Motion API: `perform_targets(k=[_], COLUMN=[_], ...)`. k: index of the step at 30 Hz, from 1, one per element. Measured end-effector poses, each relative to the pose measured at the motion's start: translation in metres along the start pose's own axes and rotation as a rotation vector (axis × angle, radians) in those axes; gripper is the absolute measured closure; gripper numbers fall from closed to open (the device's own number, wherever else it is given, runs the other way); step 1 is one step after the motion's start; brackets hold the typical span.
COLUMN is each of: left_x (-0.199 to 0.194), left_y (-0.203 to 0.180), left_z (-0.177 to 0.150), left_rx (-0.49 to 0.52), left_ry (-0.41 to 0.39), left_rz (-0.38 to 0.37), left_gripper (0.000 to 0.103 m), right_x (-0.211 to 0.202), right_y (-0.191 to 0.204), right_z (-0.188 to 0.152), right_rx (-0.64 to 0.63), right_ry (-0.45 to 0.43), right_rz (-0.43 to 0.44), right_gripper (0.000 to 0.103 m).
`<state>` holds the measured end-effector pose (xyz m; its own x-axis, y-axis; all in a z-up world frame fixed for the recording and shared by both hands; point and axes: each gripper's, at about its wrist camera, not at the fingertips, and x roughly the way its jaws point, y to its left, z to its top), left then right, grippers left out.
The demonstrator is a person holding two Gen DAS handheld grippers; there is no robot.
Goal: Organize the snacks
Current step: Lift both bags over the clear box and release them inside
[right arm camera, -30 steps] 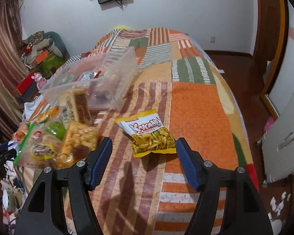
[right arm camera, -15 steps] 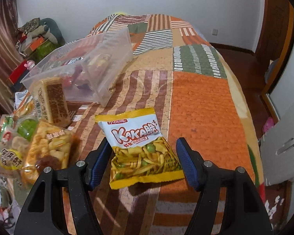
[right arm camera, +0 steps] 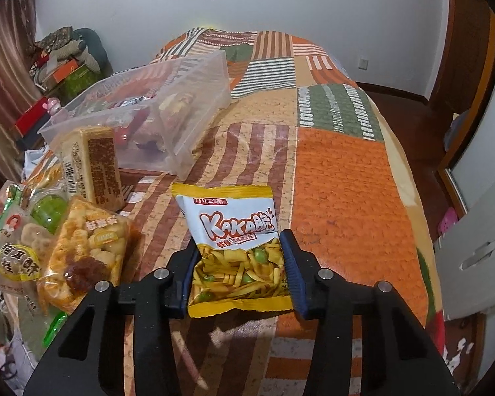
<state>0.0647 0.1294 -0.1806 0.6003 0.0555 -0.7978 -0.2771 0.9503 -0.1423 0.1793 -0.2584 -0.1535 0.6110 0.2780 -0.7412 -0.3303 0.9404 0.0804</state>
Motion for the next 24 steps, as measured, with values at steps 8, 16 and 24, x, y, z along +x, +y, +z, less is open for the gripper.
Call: perform_targets(k=[8, 16, 24], left_x=[-0.023, -0.037, -0.051], left_y=[0.011, 0.016, 0.009], left_z=[0.003, 0.018, 0.045], left_rx=[-0.016, -0.023, 0.014], left_ry=[-0.057, -0.099, -0.153], left_rz=[0.030, 0.049, 0.053], left_gripper=[0.044, 0.044, 0.044], right_x=[-0.011, -0.026, -0.040], right_y=[-0.004, -0.003, 0.004], right_z=[0.000, 0.008, 0.022], right_rx=[0.022, 0.018, -0.005], right_ry=[-0.029, -0.084, -0.149], right_rz=[0.015, 0.001, 0.007], right_gripper=[0.065, 0.065, 0.065])
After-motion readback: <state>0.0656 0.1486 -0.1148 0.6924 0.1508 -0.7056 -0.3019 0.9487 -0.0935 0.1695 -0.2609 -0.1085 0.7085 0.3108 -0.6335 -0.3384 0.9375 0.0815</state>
